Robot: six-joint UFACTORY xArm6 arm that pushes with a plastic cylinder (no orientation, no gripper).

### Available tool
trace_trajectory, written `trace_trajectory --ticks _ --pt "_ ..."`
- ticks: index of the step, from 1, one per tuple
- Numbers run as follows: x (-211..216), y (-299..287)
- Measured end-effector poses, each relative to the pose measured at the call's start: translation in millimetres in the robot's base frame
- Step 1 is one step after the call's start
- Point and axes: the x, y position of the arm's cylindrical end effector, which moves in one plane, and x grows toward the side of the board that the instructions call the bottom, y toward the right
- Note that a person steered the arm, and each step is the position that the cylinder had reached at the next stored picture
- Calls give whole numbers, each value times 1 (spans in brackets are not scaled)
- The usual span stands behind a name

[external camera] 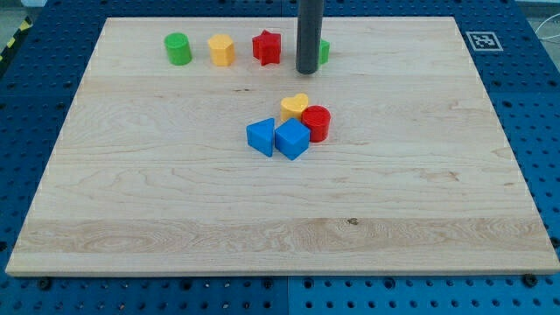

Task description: Point your arm at the green star

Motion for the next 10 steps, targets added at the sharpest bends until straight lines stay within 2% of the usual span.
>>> trace_trajectory --ticks 3,4,5,6,9,10 --pt "-3 14" --pt "-2 53" --pt "-21 77" --pt "-43 81" --pt "-15 75" --pt "-36 74"
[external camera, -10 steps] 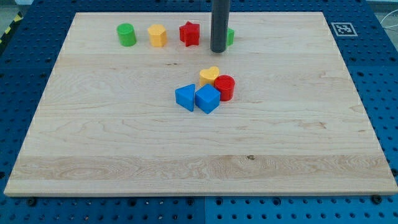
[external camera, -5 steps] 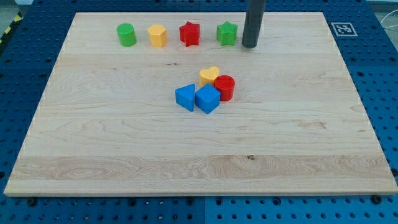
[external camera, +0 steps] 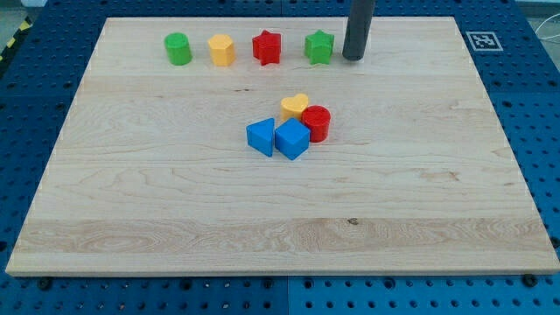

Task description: Point your arm at the green star

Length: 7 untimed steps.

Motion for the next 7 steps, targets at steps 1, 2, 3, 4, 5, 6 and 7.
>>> trace_trajectory --ticks 1,2,3,4,5,6,7 --pt "-15 0" --pt "-12 3" --pt "-3 5" --pt "-2 4" --pt "-2 -5" --pt "-2 -8" --pt "-2 -14"
